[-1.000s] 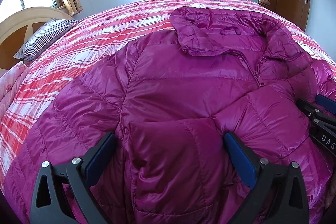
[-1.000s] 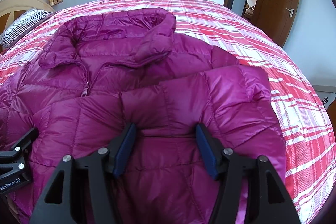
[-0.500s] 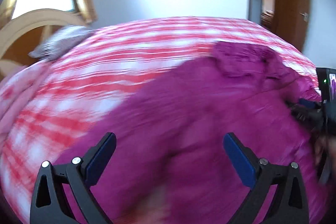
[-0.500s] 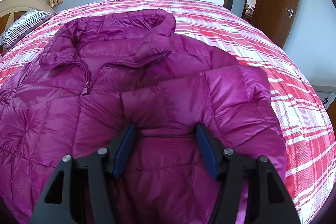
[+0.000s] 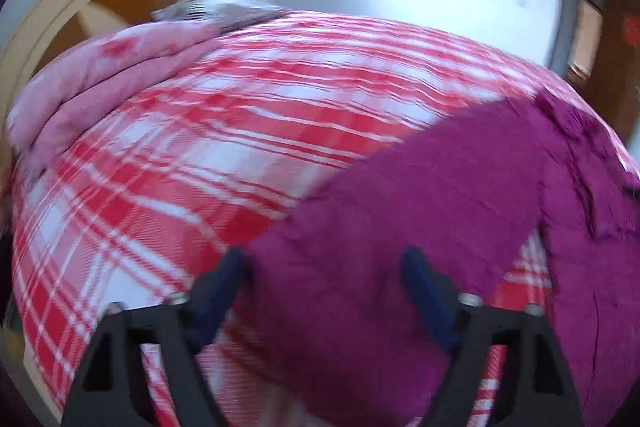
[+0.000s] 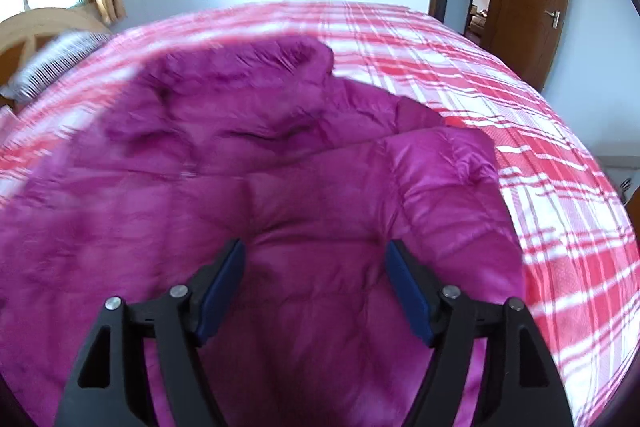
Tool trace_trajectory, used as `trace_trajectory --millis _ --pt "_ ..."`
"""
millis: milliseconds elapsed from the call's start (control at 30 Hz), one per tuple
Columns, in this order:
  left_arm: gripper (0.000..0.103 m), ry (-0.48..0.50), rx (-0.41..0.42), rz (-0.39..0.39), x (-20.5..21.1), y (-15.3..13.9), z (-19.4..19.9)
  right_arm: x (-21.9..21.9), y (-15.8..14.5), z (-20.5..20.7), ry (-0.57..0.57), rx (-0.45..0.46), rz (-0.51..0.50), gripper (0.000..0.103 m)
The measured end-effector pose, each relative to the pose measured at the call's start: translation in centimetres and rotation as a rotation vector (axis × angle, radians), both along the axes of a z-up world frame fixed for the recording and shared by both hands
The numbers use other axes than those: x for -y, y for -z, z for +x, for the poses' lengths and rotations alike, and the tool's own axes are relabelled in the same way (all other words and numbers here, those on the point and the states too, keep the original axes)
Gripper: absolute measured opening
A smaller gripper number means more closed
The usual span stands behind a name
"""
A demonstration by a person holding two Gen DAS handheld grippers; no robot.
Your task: Fold large clothes
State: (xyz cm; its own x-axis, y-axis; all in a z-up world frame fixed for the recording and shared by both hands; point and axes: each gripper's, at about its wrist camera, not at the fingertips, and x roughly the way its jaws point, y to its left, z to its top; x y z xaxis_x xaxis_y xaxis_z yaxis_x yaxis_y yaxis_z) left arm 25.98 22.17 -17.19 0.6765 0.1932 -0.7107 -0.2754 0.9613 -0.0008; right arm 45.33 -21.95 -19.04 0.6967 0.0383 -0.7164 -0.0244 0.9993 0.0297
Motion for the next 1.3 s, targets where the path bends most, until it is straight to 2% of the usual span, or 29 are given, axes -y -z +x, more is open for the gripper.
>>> trace_trajectory --millis 33,100,133,167,233,333,467,600,767,900,1067,1167,1200,1300 --pt "0.057 0.004 -0.027 0.033 0.7 0.6 0.5 -0.4 -0.7 -1.1 -0.031 0.015 0.033 0.084" --pt "0.042 -0.005 -0.031 0.090 1.1 1.0 0.5 -1.3 -1.8 -3.3 -0.090 0.055 0.047 0.088" --pt "0.024 -0.011 -0.028 0.119 1.2 1.0 0.5 -1.7 -2.2 -4.2 -0.111 0.079 0.042 0.089" --pt "0.012 -0.015 -0.026 0.142 1.1 0.7 0.4 -2.1 -2.6 -5.4 -0.137 0.107 0.041 0.090" --pt "0.007 -0.023 -0.001 0.120 0.6 -0.4 0.1 -2.4 -2.8 -6.6 -0.175 0.132 0.051 0.091" --pt "0.007 -0.012 0.083 0.130 1.0 -3.9 -0.7 -2.4 -2.4 -7.5 -0.190 0.152 0.059 0.091" --pt "0.006 0.027 0.207 0.158 3.4 -9.3 -0.7 -1.1 -1.5 -7.6 -0.159 0.134 0.112 0.091" --pt "0.005 0.124 0.334 0.173 7.9 -14.5 0.3 0.3 -1.6 -8.1 -0.130 0.143 0.158 0.091" --pt "0.004 0.297 0.411 0.164 16.5 -18.6 3.2 2.3 -1.3 -8.6 -0.078 0.160 0.229 0.091" --pt "0.004 0.452 0.433 0.176 24.0 -18.7 4.9 3.8 -0.8 -8.7 -0.042 0.173 0.305 0.091" --pt "0.004 0.621 0.386 0.150 33.2 -15.9 6.9 6.2 0.1 -8.9 0.018 0.185 0.422 0.092" --pt "0.004 0.675 0.349 0.144 37.6 -13.7 8.3 8.5 0.6 -9.7 0.090 0.222 0.534 0.092" --pt "0.004 0.673 0.336 0.145 38.5 -12.9 8.9 9.4 0.8 -10.1 0.129 0.246 0.573 0.096" --pt "0.005 0.708 0.279 0.136 41.4 -11.2 9.9 11.1 0.9 -11.3 0.215 0.310 0.637 0.099"
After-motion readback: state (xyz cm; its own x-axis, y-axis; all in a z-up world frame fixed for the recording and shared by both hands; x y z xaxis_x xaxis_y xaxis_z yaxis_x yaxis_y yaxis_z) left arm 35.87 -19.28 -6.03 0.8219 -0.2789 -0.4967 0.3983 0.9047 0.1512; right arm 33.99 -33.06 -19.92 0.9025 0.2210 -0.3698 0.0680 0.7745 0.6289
